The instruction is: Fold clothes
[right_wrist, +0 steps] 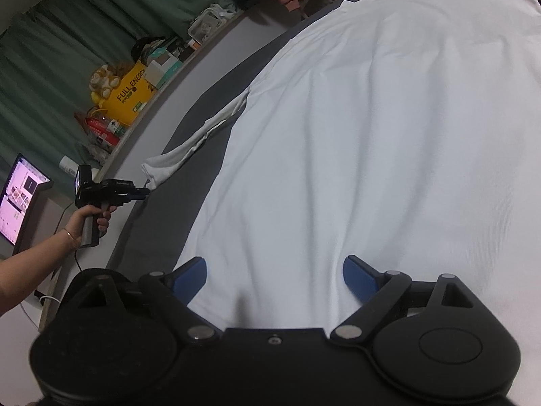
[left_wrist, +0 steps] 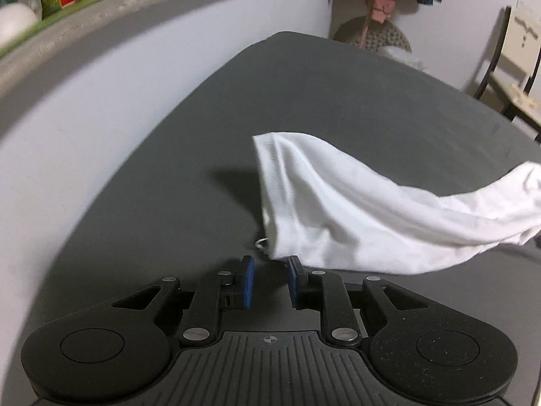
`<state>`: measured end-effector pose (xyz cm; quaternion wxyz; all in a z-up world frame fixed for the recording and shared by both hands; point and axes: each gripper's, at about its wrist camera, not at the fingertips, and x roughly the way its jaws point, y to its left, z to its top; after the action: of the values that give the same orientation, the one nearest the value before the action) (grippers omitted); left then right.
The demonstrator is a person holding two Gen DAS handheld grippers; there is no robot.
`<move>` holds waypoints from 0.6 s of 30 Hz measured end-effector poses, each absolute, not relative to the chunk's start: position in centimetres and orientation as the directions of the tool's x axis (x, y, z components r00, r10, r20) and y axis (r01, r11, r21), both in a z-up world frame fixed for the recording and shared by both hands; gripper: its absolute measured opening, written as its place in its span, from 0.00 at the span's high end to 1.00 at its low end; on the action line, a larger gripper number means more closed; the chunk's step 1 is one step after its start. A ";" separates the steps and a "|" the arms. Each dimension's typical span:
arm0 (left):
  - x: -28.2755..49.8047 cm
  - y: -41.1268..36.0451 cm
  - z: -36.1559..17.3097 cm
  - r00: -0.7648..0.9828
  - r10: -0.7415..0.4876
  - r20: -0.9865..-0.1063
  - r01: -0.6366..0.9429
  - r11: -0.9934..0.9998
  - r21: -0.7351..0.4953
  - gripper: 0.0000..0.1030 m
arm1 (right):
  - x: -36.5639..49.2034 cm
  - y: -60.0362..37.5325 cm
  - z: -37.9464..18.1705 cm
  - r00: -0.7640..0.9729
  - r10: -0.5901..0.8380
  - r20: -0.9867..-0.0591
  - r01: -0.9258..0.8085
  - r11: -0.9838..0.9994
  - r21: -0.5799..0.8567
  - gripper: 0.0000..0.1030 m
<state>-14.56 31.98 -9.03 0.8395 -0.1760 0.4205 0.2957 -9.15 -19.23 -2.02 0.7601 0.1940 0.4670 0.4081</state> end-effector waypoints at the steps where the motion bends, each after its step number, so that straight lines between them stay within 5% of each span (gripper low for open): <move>1: -14.5 31.6 -9.2 0.486 0.352 -0.800 -0.649 0.759 -0.060 0.79 | -9.2 -19.2 -2.0 0.231 0.800 -0.554 -0.442 0.594 0.672 0.14; 4: -14.6 30.9 -9.4 0.544 0.357 -0.759 -0.634 0.767 -0.094 0.77 | -9.3 -19.2 -1.9 0.232 0.797 -0.557 -0.448 0.596 0.666 0.14; 6: -14.9 30.1 -9.3 0.579 0.375 -0.724 -0.616 0.783 -0.087 0.51 | -9.3 -19.3 -1.9 0.231 0.798 -0.557 -0.449 0.595 0.666 0.14; 7: -15.1 29.5 -9.2 0.588 0.404 -0.701 -0.609 0.791 -0.055 0.25 | -9.3 -19.3 -1.9 0.231 0.798 -0.557 -0.450 0.595 0.666 0.14; 8: -15.2 29.0 -9.1 0.592 0.443 -0.673 -0.604 0.797 -0.007 0.12 | -9.3 -19.4 -1.9 0.231 0.798 -0.557 -0.451 0.595 0.666 0.14; 15: -14.0 28.9 -9.7 0.591 0.484 -0.646 -0.548 0.828 0.120 0.12 | -9.3 -19.4 -2.0 0.226 0.805 -0.549 -0.449 0.586 0.675 0.11; 16: -13.6 29.0 -9.7 0.590 0.490 -0.642 -0.545 0.828 0.132 0.17 | -9.3 -19.3 -2.0 0.226 0.804 -0.549 -0.451 0.586 0.673 0.11; 18: -13.3 29.0 -9.6 0.587 0.477 -0.654 -0.523 0.840 0.144 0.42 | -9.3 -19.3 -1.9 0.226 0.803 -0.551 -0.455 0.587 0.670 0.11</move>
<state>-13.34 29.03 -9.59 0.8901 -0.0322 0.3574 0.2809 -9.34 -19.30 -1.94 0.7602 0.1877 0.4644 0.4137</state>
